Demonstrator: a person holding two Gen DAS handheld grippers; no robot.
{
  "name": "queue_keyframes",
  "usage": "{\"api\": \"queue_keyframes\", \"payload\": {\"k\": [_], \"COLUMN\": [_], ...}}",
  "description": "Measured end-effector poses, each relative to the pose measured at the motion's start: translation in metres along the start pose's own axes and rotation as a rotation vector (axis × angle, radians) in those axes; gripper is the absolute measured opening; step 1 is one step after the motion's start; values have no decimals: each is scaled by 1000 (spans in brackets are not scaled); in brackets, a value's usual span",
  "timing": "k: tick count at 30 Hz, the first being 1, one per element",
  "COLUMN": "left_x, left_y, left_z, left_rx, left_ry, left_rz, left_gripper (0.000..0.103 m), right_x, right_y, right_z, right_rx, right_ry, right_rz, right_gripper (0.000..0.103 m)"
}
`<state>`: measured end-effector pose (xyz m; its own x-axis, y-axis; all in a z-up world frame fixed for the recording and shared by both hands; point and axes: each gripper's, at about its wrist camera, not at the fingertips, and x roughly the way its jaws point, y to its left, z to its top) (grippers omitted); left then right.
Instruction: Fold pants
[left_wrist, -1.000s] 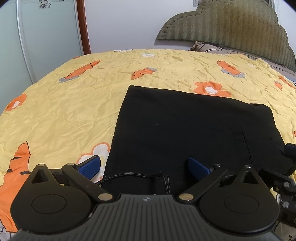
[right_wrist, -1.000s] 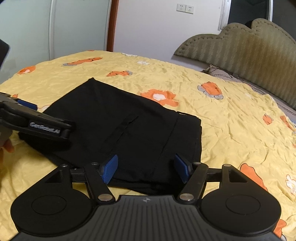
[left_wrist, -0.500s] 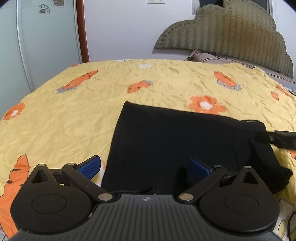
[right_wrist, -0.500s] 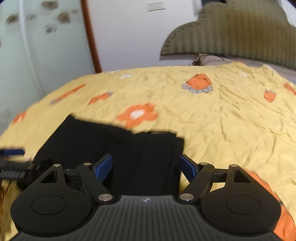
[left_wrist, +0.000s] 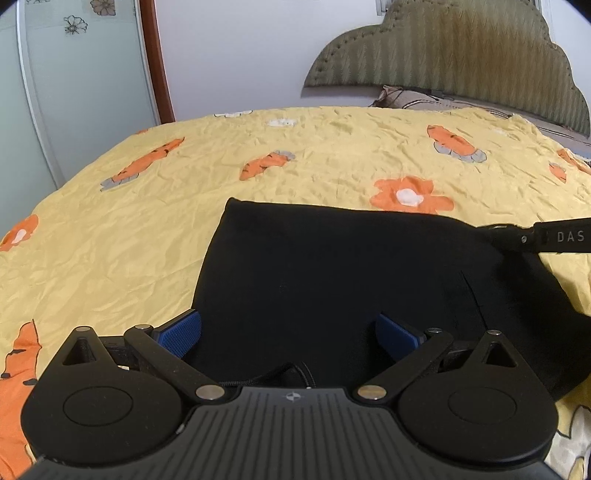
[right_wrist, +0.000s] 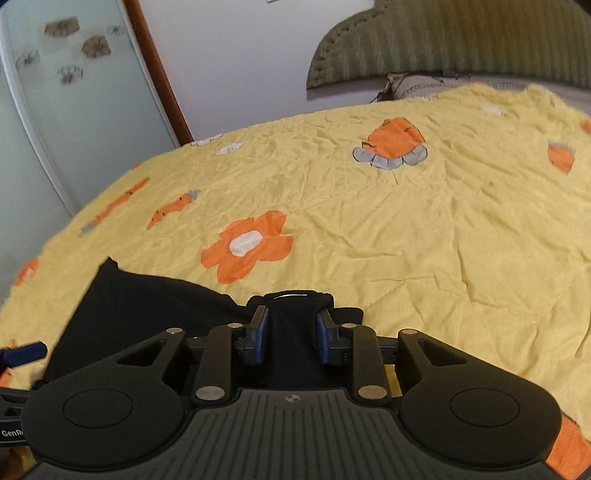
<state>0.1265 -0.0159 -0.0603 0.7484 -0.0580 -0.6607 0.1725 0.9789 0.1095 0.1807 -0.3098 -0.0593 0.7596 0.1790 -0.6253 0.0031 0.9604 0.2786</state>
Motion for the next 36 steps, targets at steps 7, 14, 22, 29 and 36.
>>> {"api": "queue_keyframes", "payload": {"k": [7,14,22,29,36], "left_x": [0,-11,-19,-23,-27], "left_y": [8,8,8,12,14], "left_z": [-4,-9,-16,-22,-25], "left_rx": [-24,-37,-44,-51,-72], "left_ry": [24,5,6,9,-13], "left_rz": [-17,-24,-38,-34,-22], "left_gripper": [103,102,102,102,102], "right_x": [-46,-58,-76,-85,-90], "right_y": [48,58,91,95,94], "right_z": [-29,-42,-76,-80,-87], "right_rx": [-184,-183,-259,-243,-238], "right_ry": [-18,-52,-12,-24,-32], "right_rz": [14,-43,5,-1,12], "right_gripper": [44,50,50,51,51]}}
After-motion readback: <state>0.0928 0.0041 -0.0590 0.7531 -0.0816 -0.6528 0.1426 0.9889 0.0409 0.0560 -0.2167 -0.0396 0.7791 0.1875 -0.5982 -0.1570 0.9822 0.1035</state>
